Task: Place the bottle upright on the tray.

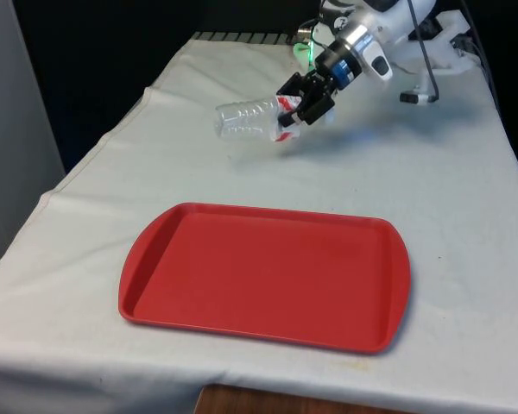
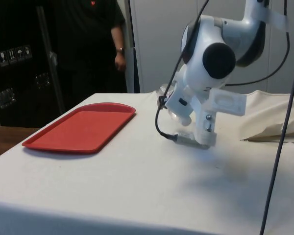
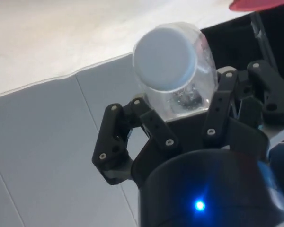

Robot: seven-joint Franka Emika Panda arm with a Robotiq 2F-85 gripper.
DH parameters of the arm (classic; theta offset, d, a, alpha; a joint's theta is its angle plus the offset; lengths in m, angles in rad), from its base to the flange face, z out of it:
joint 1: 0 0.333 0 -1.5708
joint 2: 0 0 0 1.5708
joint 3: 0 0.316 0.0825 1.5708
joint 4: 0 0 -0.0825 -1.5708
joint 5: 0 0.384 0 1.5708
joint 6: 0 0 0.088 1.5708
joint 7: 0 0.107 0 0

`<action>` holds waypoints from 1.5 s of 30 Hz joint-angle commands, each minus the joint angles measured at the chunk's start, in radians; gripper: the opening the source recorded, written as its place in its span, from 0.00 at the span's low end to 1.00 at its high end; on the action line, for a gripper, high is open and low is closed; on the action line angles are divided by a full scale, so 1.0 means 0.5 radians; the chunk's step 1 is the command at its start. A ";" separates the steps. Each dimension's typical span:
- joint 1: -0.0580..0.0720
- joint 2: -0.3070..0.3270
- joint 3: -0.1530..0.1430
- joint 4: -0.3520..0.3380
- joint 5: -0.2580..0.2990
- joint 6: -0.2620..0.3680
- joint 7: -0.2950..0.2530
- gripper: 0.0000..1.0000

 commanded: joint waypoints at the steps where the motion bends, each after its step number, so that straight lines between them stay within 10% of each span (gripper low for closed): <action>1: -0.012 -0.018 -0.008 0.004 0.010 0.026 -0.034 0.14; 26: -0.020 -0.186 -0.110 0.198 0.172 0.064 -0.364 0.14; 45: -0.022 -0.134 -0.142 0.408 0.238 0.134 -0.340 0.14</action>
